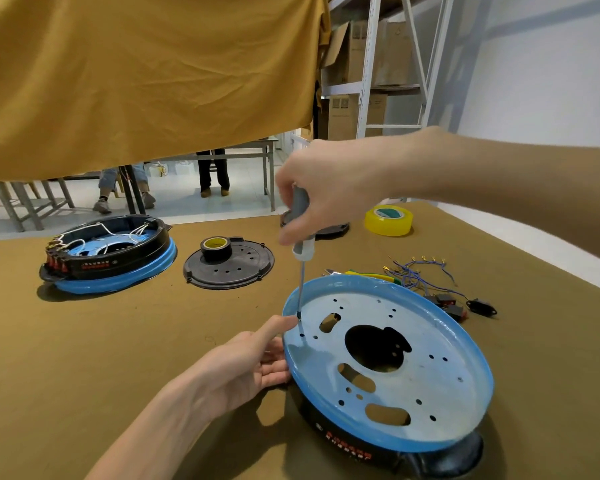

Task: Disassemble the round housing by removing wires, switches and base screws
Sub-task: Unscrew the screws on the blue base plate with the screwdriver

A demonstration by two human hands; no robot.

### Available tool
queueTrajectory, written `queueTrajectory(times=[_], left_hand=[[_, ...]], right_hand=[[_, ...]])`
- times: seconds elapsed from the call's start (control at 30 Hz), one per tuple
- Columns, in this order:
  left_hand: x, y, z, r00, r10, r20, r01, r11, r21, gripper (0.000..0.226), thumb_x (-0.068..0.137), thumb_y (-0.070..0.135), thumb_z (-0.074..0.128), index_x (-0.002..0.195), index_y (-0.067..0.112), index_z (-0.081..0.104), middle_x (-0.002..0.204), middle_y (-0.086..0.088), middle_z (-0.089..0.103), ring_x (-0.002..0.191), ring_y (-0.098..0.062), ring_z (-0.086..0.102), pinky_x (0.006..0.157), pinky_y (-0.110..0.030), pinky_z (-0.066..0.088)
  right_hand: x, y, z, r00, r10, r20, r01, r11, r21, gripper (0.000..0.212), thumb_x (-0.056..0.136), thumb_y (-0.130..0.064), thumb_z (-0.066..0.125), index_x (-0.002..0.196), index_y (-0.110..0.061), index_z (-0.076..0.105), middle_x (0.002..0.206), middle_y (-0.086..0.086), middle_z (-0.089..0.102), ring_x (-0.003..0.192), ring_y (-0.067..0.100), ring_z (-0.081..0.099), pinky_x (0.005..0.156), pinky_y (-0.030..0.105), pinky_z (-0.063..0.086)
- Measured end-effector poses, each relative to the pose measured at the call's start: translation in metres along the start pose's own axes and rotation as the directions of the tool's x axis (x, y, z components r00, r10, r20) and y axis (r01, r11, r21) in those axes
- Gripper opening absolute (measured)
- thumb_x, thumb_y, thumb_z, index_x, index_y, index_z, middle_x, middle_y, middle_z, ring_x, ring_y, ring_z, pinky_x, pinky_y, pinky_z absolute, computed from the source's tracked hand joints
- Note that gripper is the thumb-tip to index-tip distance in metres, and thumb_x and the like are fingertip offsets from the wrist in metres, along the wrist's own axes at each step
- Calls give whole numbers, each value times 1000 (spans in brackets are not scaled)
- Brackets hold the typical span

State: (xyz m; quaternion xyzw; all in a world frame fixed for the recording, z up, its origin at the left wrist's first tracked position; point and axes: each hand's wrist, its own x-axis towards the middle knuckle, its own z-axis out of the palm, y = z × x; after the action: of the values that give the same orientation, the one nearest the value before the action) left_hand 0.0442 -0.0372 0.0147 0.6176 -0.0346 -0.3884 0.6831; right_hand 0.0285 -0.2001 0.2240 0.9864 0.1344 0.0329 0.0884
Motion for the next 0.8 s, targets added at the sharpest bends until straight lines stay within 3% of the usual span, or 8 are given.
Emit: queueTrajectory(times=[0.1, 0.2, 0.33, 0.4, 0.5, 0.57, 0.7, 0.8], left_hand=[[1, 0, -1, 1000, -3, 10, 3, 1000, 2, 78, 48, 44, 89, 108, 0, 68, 95, -14, 80, 92, -25, 78, 76, -32, 63], [0, 0, -1, 1000, 5, 4, -5, 1000, 1, 78, 48, 43, 89, 108, 0, 67, 91, -13, 80, 89, -25, 78, 72, -31, 63], [0, 0, 0, 1000, 0, -2, 0, 1000, 6, 83, 48, 44, 89, 114, 1, 64, 92, -13, 80, 91, -24, 78, 77, -33, 63], [-1, 0, 0, 1000, -5, -2, 5, 1000, 3, 83, 48, 44, 89, 114, 1, 63, 93, -13, 80, 91, -24, 78, 77, -33, 63], [-3, 1, 0, 1000, -3, 2, 3, 1000, 1, 78, 51, 42, 88, 112, 0, 64, 91, -13, 80, 88, -24, 79, 71, -30, 63], [-3, 1, 0, 1000, -1, 5, 1, 1000, 0, 75, 53, 42, 88, 111, 0, 64, 91, -12, 80, 88, -24, 79, 70, -30, 63], [-2, 0, 0, 1000, -2, 0, 2, 1000, 6, 75, 55, 43, 88, 112, 0, 67, 96, -13, 80, 92, -24, 78, 72, -30, 63], [0, 0, -1, 1000, -16, 19, 16, 1000, 20, 59, 74, 38, 82, 115, -1, 66, 101, -14, 79, 94, -23, 78, 76, -29, 63]], right_hand=[[6, 1, 0, 998, 60, 28, -60, 998, 26, 43, 95, -54, 61, 94, -12, 71, 66, 3, 74, 54, 16, 70, 50, 20, 54], [3, 0, -9, 994, -58, 96, 40, 983, 178, 29, 83, -30, 81, 107, -22, 67, 93, 3, 74, 77, 16, 71, 60, 22, 54], [6, 0, 3, 995, 68, 76, -68, 998, 2, 47, 90, -63, 62, 105, -18, 63, 78, 5, 76, 64, 20, 74, 49, 22, 53], [8, 1, 5, 995, 98, 5, -97, 990, -98, 53, 97, -61, 52, 101, -11, 68, 75, 8, 75, 64, 22, 73, 49, 25, 54], [5, 2, -3, 998, -23, 58, 14, 987, 160, 26, 88, -33, 75, 110, -21, 68, 95, -1, 71, 80, 16, 70, 60, 18, 55], [0, 1, -12, 991, -85, 99, 60, 971, 233, 35, 81, -26, 83, 110, -28, 66, 101, -9, 65, 86, 9, 65, 56, 10, 50], [1, -3, 0, 990, 93, 106, -95, 995, 19, 51, 95, -62, 55, 98, -13, 64, 70, 3, 76, 55, 16, 73, 51, 27, 55], [3, 0, 2, 999, 34, 29, -34, 999, -6, 36, 98, -48, 59, 92, -14, 68, 67, 4, 74, 57, 19, 73, 60, 33, 63]])
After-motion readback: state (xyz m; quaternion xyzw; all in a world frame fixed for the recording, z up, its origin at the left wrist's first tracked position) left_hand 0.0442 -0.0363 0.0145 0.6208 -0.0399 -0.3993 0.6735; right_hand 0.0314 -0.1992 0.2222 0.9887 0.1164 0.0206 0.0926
